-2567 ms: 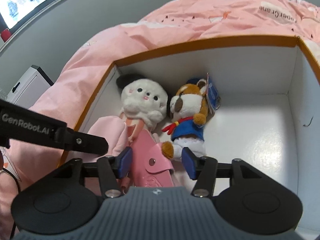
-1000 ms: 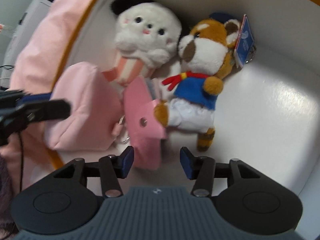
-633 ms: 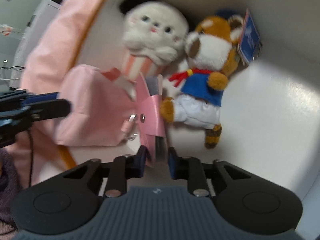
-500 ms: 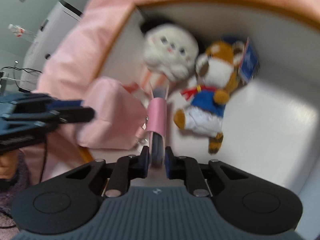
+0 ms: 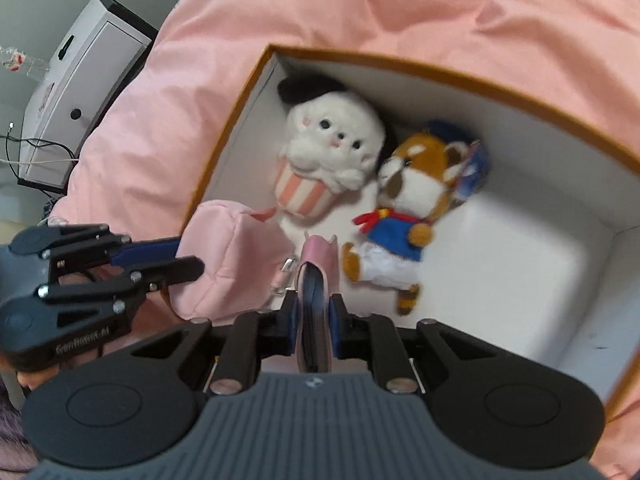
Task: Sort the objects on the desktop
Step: 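Open the right tool to release the glasses case onto the pouch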
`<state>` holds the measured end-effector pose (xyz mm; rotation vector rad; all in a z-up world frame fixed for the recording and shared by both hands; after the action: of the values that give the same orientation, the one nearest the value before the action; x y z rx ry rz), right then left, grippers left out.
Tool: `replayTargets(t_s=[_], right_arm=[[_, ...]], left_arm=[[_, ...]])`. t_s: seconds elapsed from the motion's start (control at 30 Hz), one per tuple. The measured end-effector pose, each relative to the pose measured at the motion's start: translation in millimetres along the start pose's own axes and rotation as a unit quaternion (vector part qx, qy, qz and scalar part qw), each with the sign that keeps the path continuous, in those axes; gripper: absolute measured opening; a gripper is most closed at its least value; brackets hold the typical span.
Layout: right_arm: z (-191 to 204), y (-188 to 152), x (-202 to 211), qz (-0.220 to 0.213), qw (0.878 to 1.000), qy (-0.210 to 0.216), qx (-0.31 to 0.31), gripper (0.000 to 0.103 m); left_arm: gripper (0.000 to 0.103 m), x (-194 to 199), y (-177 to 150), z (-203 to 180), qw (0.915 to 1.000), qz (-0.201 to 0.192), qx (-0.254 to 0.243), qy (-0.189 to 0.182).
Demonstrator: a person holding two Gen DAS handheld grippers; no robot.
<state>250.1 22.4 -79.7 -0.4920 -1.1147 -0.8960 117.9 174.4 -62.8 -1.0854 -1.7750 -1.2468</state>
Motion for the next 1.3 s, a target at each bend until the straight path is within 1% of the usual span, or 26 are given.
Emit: replayTargets(t_s=[0.1,0.13,0.2,0.23,0.27,0.33,0.4,0.47,0.6,0.67,0.73,0.8,0.83,0.93,0.97,1.1,1.17,1.2,1.23,1.27,1.3], right_arm=[[6.5,1.1,-11.0,0.002,0.999,0.038,-0.025,0.018],[9.5,2.0,-12.1,-0.005,0.998,0.048,-0.032,0.019],[13.0,3.5,-15.3,-0.018,0.996,0.071,-0.054,0.024],[14.4,2.7,-16.4,-0.025,0.995,0.073,-0.057,0.026],[16.6,0.8,-17.3,-0.031,0.996,0.066,-0.054,0.029],[20.2,-3.5,-17.4,-0.041,0.996,0.06,-0.045,0.031],[22.3,-9.1,-18.3,-0.043,0.996,0.063,-0.039,0.039],[24.3,-14.3,-20.6,-0.052,0.996,0.071,-0.022,0.044],[26.4,-21.6,-24.2,-0.095,0.993,0.064,0.003,0.046],[26.5,-24.6,-24.4,-0.112,0.992,0.065,0.01,0.045],[21.8,-28.3,-24.3,-0.122,0.99,0.076,0.009,0.044],[14.3,-32.3,-22.1,-0.129,0.988,0.087,-0.002,0.037],[11.4,-34.3,-20.1,-0.133,0.987,0.088,-0.005,0.037],[12.0,-38.6,-18.4,-0.14,0.989,0.05,0.01,0.037],[13.5,-39.2,-20.9,-0.139,0.989,0.047,0.012,0.038],[16.9,-37.7,-29.8,-0.145,0.988,0.061,0.003,0.038],[15.3,-37.2,-35.4,-0.15,0.986,0.078,-0.01,0.038],[13.4,-37.5,-37.3,-0.149,0.985,0.088,-0.019,0.03],[9.6,-38.1,-39.2,-0.147,0.982,0.112,-0.035,0.025],[6.6,-39.0,-39.6,-0.145,0.98,0.127,-0.05,0.023],[4.5,-40.2,-38.6,-0.147,0.979,0.133,-0.055,0.018]], left_arm=[[0.019,0.4,-0.8,2.7,1.0,0.002,0.004,-0.005],[0.019,0.6,-0.9,3.1,1.0,0.0,0.004,-0.007],[0.019,0.9,-1.3,3.8,0.9999,-0.001,0.007,-0.01],[0.019,0.8,-1.4,4.5,0.9999,-0.001,0.008,-0.011],[0.019,0.5,-1.8,5.5,0.9999,-0.001,0.008,-0.012],[0.019,0.4,-2.3,7.5,0.9998,-0.002,0.009,-0.017],[0.019,0.0,-2.0,9.2,0.9997,-0.002,0.013,-0.023],[0.019,-0.8,-1.8,10.6,0.9995,-0.001,0.016,-0.026],[0.019,-0.9,-2.2,12.1,0.9994,-0.002,0.022,-0.025],[0.019,-0.3,-3.5,12.4,0.9994,-0.003,0.023,-0.026],[0.019,0.1,-3.8,13.0,0.9993,-0.004,0.023,-0.028],[0.018,0.5,-3.9,12.5,0.9995,-0.005,0.019,-0.026],[0.018,0.6,-3.9,11.7,0.9996,-0.005,0.017,-0.023],[0.018,1.3,-4.4,8.2,0.9998,-0.006,0.01,-0.014],[0.018,1.3,-4.5,7.4,0.9999,-0.006,0.008,-0.01],[0.017,2.7,-5.3,10.2,0.9998,-0.007,0.017,-0.012],[0.016,2.7,-5.0,12.3,0.9997,-0.005,0.022,-0.012],[0.016,2.7,-5.2,13.0,0.9996,-0.005,0.023,-0.013],[0.016,2.6,-5.2,13.3,0.9996,-0.005,0.025,-0.014],[0.016,2.8,-5.2,13.5,0.9995,-0.006,0.025,-0.017],[0.016,2.9,-5.2,13.5,0.9995,-0.006,0.025,-0.018]])
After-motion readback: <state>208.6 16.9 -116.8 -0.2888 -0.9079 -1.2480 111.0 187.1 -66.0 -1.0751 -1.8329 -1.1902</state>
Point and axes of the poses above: each gripper's, at about its wrist camera, not at the fingertips, and x roughly against the way its jaws point, z to its left, y to its top, the point moved 3 cm from there along -x, roughly the way its jaws point, and after that the axes turned 1 degree about z, right-handed, at the moved point
